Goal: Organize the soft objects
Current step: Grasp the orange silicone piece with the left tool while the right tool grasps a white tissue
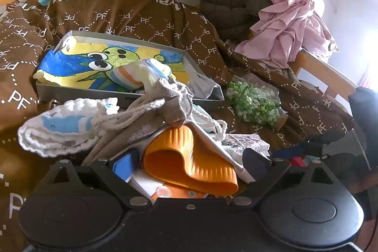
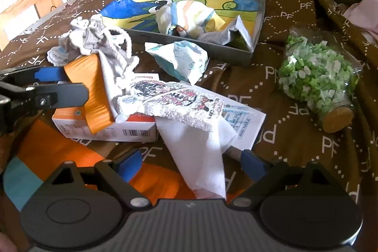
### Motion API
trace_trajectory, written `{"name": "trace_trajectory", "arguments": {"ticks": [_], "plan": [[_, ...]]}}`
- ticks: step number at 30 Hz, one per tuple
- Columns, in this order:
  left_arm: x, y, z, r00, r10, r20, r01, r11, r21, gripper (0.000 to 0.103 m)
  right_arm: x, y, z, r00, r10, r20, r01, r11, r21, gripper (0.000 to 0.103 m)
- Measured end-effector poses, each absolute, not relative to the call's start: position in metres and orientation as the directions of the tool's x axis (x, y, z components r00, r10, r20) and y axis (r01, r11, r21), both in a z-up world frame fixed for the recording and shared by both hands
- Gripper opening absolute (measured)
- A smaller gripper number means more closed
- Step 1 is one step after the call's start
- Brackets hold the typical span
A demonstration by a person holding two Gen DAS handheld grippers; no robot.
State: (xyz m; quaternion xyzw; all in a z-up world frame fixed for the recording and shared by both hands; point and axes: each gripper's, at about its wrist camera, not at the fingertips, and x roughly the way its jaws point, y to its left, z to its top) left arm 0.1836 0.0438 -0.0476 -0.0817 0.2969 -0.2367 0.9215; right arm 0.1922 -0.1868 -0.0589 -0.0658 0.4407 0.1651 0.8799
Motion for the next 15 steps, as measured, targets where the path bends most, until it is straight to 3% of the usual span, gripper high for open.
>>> {"name": "trace_trajectory", "arguments": {"ticks": [5,11,15], "plan": [[0.1900,0.0421,-0.0503,0.706,-0.497,-0.504,0.398,0.868,-0.298,0.091,0.1958,-0.1888,-0.0634,0.553,0.233,-0.800,-0.331,0.942,0.046,0.090],[0.1926,0.0438,-0.0509,0.709,-0.489,-0.508,0.379,0.872,-0.310,0.074,0.1995,-0.1904,-0.0664,0.546,0.248,-0.800,-0.316,0.946,0.077,0.084],[0.1921,0.0438,-0.0503,0.711,-0.480,-0.514,0.369,0.877,-0.309,0.062,0.2003,-0.1889,-0.0667,0.545,0.255,-0.799,-0.315,0.945,0.087,0.072]]}}
